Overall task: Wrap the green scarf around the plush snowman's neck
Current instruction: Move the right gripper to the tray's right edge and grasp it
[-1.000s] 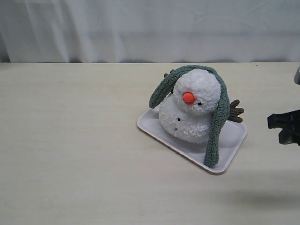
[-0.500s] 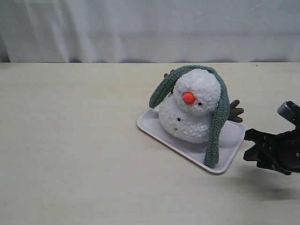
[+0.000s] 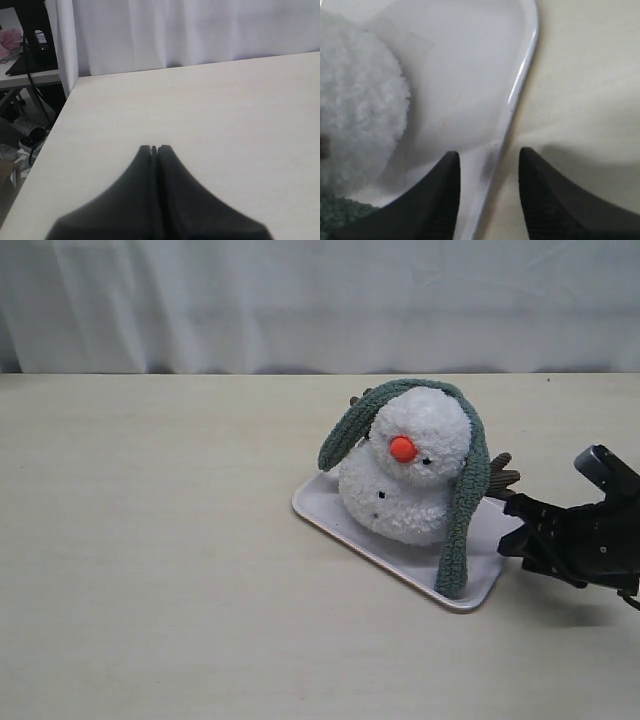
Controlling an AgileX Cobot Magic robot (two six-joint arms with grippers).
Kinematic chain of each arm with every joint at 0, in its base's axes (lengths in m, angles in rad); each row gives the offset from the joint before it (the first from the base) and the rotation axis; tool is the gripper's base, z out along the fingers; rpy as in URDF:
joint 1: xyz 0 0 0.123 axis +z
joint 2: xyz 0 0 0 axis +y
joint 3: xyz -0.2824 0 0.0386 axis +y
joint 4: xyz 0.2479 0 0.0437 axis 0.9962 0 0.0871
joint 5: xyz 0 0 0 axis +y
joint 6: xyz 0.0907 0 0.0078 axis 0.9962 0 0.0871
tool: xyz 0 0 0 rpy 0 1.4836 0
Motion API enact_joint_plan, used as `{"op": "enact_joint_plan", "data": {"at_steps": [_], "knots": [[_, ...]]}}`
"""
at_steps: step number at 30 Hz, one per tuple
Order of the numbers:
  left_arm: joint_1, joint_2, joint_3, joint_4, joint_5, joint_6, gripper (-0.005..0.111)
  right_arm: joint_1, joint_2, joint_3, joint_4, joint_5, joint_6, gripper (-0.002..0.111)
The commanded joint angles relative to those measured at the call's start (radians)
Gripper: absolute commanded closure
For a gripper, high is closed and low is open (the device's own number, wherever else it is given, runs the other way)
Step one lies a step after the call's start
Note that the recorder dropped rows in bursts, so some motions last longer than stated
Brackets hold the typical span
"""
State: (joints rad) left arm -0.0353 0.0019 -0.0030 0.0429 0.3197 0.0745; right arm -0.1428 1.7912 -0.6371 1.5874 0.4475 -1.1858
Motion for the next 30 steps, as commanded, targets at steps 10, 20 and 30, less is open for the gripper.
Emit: {"op": "enact_joint_plan", "data": {"at_steps": [10, 20, 30], "knots": [[0.000, -0.002, 0.003, -0.002, -0.012, -0.002, 0.107, 0.018, 0.034, -0.070, -0.157, -0.009, 0.061, 0.071], [0.000, -0.002, 0.003, -0.002, -0.012, -0.002, 0.107, 0.087, 0.081, -0.119, -0.298, -0.100, 0.190, 0.071], [0.000, -0.002, 0.003, -0.002, -0.012, -0.002, 0.107, 0.087, 0.081, -0.177, -0.305, -0.096, 0.038, 0.104]]}}
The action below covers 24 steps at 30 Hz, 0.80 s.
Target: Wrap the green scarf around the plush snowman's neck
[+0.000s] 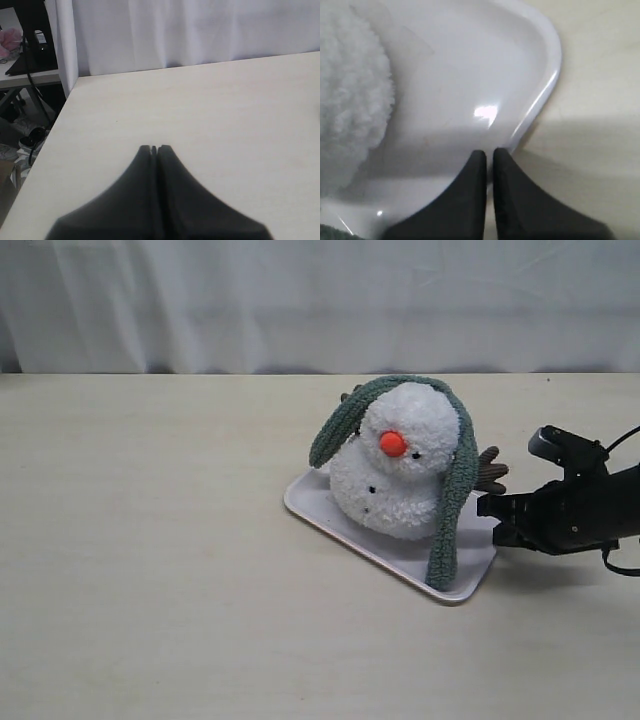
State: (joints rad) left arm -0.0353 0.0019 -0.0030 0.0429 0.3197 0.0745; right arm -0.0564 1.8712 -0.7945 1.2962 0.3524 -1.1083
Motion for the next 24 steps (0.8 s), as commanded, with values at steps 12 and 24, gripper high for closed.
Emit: {"op": "enact_joint_plan", "data": {"at_steps": [12, 24], "knots": [[0.000, -0.002, 0.003, -0.002, -0.012, -0.002, 0.107, 0.001, -0.055, -0.031, -0.090, 0.014, 0.163, 0.069], [0.000, -0.002, 0.003, -0.002, -0.012, -0.002, 0.107, 0.001, -0.209, -0.031, -1.215, 0.244, 1.280, 0.069]]}}
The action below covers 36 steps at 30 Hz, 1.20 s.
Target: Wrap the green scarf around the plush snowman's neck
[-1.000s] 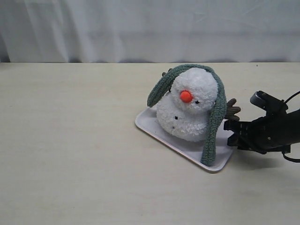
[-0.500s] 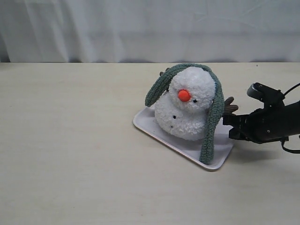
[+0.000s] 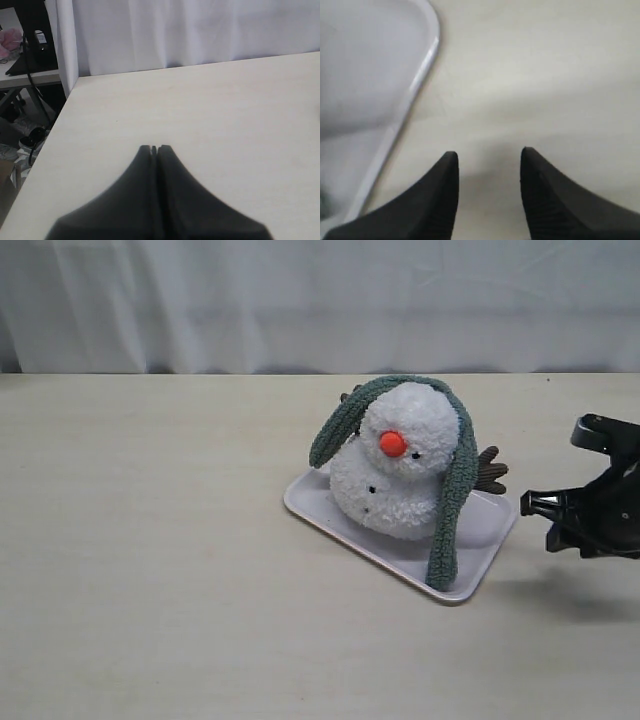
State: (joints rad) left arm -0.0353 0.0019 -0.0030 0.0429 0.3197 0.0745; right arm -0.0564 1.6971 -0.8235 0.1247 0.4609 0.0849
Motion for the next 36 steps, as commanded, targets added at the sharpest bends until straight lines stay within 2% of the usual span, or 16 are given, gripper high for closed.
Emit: {"op": "enact_joint_plan", "data": {"at_steps": [1, 4, 10, 20, 32, 36], "knots": [[0.000, -0.002, 0.003, -0.002, -0.012, -0.002, 0.107, 0.001, -0.041, -0.002, -0.017, 0.163, 0.084, 0.069], [0.000, -0.002, 0.003, -0.002, -0.012, -0.002, 0.107, 0.001, -0.054, 0.037, 0.112, 0.147, 0.027, 0.069], [0.000, -0.002, 0.003, -0.002, -0.012, -0.002, 0.107, 0.001, -0.053, 0.192, 0.516, -0.097, -0.195, 0.069], [0.000, -0.002, 0.003, -0.002, -0.012, -0.002, 0.107, 0.001, -0.022, 0.189, 0.971, -0.142, -0.603, 0.069], [0.000, -0.002, 0.003, -0.002, -0.012, -0.002, 0.107, 0.001, 0.091, 0.081, 1.013, -0.074, -0.675, 0.069], [0.000, -0.002, 0.003, -0.002, -0.012, -0.002, 0.107, 0.001, 0.118, 0.079, 1.018, -0.104, -0.675, 0.069]]}}
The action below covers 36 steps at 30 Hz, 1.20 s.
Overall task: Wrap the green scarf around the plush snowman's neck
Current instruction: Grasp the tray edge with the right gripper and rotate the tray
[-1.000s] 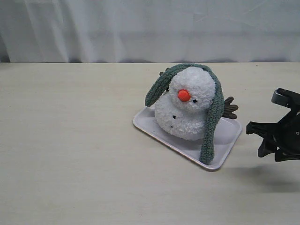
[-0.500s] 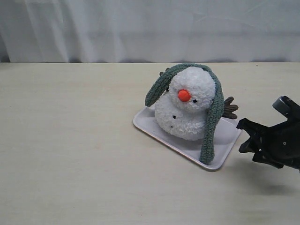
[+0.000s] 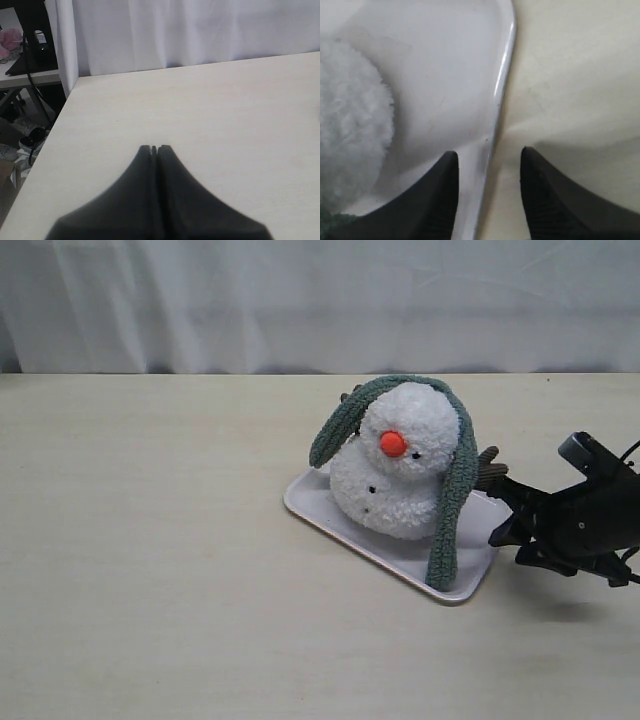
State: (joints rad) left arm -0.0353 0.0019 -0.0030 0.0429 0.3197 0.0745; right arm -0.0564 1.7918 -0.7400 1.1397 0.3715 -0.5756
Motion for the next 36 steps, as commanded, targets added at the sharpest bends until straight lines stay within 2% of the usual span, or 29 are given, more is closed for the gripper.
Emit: {"op": "enact_joint_plan", "data": {"at_steps": [1, 9, 18, 28, 36], "knots": [[0.000, -0.002, 0.003, -0.002, -0.012, -0.002, 0.107, 0.001, 0.036, -0.005, 0.003, -0.020, -0.015, 0.069], [0.000, -0.002, 0.003, -0.002, -0.012, -0.002, 0.107, 0.001, 0.082, -0.025, 0.115, 0.017, -0.153, 0.069], [0.000, -0.002, 0.003, -0.002, -0.012, -0.002, 0.107, 0.001, 0.086, -0.027, 0.128, 0.017, -0.231, 0.070], [0.000, -0.002, 0.003, -0.002, -0.012, -0.002, 0.107, 0.001, 0.086, -0.027, 0.128, -0.018, -0.298, 0.103], [0.000, -0.002, 0.003, -0.002, -0.012, -0.002, 0.107, 0.001, 0.086, -0.045, 0.128, -0.026, -0.370, 0.104]]}}
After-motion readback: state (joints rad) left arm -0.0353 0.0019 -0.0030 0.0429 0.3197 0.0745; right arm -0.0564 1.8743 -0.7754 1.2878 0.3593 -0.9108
